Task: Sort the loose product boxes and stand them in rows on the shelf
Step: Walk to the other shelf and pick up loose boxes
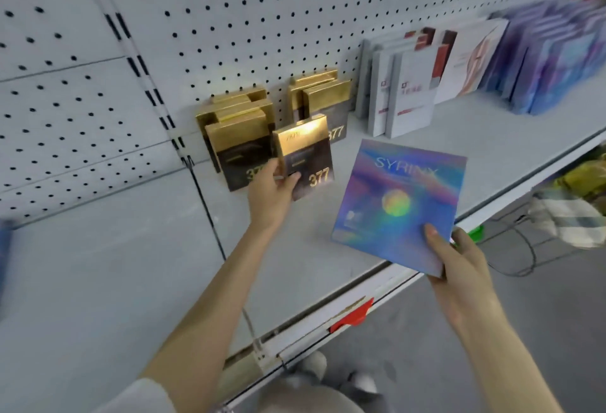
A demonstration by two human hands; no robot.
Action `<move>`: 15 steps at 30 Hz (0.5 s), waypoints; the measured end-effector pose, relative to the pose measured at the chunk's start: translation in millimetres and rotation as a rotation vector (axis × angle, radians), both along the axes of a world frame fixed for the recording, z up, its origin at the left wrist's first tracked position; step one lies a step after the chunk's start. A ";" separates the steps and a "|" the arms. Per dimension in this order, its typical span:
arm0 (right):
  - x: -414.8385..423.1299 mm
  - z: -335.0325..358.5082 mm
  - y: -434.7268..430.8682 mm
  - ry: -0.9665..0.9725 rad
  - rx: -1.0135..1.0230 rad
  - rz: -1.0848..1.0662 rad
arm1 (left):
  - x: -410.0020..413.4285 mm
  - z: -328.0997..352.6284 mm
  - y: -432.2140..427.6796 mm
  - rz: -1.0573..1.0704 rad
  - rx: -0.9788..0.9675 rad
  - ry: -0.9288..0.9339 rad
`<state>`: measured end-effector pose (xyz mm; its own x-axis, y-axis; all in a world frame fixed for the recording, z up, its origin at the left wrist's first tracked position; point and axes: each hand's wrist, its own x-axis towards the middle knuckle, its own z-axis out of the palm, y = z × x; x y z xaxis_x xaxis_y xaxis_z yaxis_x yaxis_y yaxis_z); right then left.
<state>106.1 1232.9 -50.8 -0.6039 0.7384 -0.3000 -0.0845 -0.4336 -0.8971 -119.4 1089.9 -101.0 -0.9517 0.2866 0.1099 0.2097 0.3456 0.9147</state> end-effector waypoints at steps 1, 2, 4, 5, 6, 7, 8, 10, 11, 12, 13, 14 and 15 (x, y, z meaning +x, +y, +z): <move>-2.8 -0.7 10.1 0.003 -0.003 0.011 | -5.1 -1.1 12.7 0.003 0.003 0.007; -5.3 -1.9 18.2 0.003 -0.006 0.018 | -9.8 -3.1 23.1 0.010 0.011 0.007; -10.1 -5.0 36.6 -0.005 -0.012 0.037 | -16.6 -4.9 43.0 0.050 0.009 0.012; -12.3 -5.9 45.9 -0.010 -0.009 0.055 | -19.6 -5.2 51.9 0.073 0.003 0.015; -14.6 -6.5 55.5 -0.016 -0.001 0.077 | -23.2 -5.3 60.0 0.090 0.000 0.027; -16.8 -6.5 65.2 -0.023 0.008 0.099 | -27.2 -5.2 67.2 0.109 -0.009 0.048; -18.2 -6.2 75.1 -0.031 0.014 0.117 | -31.0 -4.7 74.1 0.133 -0.022 0.077; -19.4 -5.4 94.4 -0.037 0.012 0.149 | -36.9 -4.2 85.6 0.205 -0.066 0.116; -19.9 -5.0 103.6 -0.040 0.014 0.165 | -37.9 -3.2 90.7 0.248 -0.091 0.120; -19.9 -5.1 113.0 -0.045 0.019 0.183 | -38.1 -3.6 95.7 0.289 -0.113 0.126; -19.5 -5.6 122.4 -0.050 0.025 0.199 | -37.5 -3.9 100.2 0.326 -0.124 0.130; -19.1 -6.2 131.9 -0.053 0.030 0.214 | -35.8 -4.1 104.4 0.357 -0.121 0.131; -18.5 -6.1 141.6 -0.056 0.033 0.228 | -33.0 -4.2 108.0 0.389 -0.108 0.127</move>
<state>87.5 1374.5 -57.0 -0.7390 0.5951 -0.3157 0.0628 -0.4058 -0.9118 -152.4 1198.0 -105.1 -0.9721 -0.0754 0.2221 0.1531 0.5136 0.8443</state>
